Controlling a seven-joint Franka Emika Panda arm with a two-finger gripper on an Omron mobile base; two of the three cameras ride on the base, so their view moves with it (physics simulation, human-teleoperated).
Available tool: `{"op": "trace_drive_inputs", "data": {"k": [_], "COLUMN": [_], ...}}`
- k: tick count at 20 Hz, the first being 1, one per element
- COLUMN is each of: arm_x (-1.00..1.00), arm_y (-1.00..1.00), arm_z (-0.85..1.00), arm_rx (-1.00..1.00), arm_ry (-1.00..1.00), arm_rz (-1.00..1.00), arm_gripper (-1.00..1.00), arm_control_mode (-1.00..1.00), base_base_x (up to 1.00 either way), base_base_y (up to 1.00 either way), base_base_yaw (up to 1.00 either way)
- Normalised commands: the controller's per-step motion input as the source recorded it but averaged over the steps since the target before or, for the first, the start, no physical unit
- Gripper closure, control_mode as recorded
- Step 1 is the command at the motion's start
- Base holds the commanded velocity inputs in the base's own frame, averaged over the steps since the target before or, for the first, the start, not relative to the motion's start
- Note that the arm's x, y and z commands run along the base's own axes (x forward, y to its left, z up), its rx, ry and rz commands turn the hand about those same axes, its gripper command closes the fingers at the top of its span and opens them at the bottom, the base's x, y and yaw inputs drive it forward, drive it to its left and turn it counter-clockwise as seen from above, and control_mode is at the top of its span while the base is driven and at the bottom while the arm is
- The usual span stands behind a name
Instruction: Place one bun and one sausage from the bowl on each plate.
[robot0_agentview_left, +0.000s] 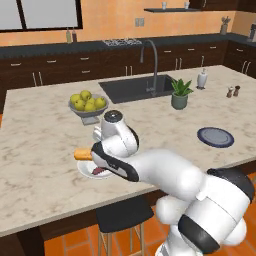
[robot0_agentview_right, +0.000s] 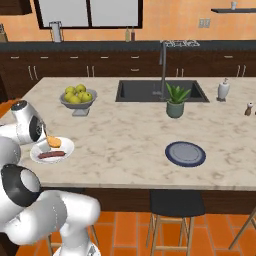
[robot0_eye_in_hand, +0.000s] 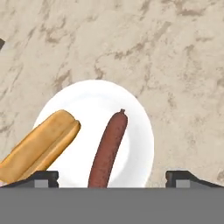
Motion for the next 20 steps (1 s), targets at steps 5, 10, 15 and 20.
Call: {"op": "trace_drive_inputs", "data": {"k": [5,10,15,20], "arm_x": [-1.00,-0.60,0.00,0.00], "arm_y": [-0.87,-0.23,0.00,0.00], "arm_z": [0.21,0.08,0.00,0.00], "arm_rx": [-0.01,-0.09,0.00,0.00], "arm_ry": [-0.04,-0.01,0.00,0.00], "arm_rz": [0.26,0.32,0.00,0.00], "arm_gripper": [-1.00,-1.00,-1.00,-1.00], "arm_control_mode": [-1.00,1.00,1.00,1.00], "base_base_x": [0.00,-0.40,-1.00,-0.33], "base_base_y": [0.00,-0.31,-1.00,-1.00], "base_base_yaw": [0.00,0.14,-0.03,-0.40]}}
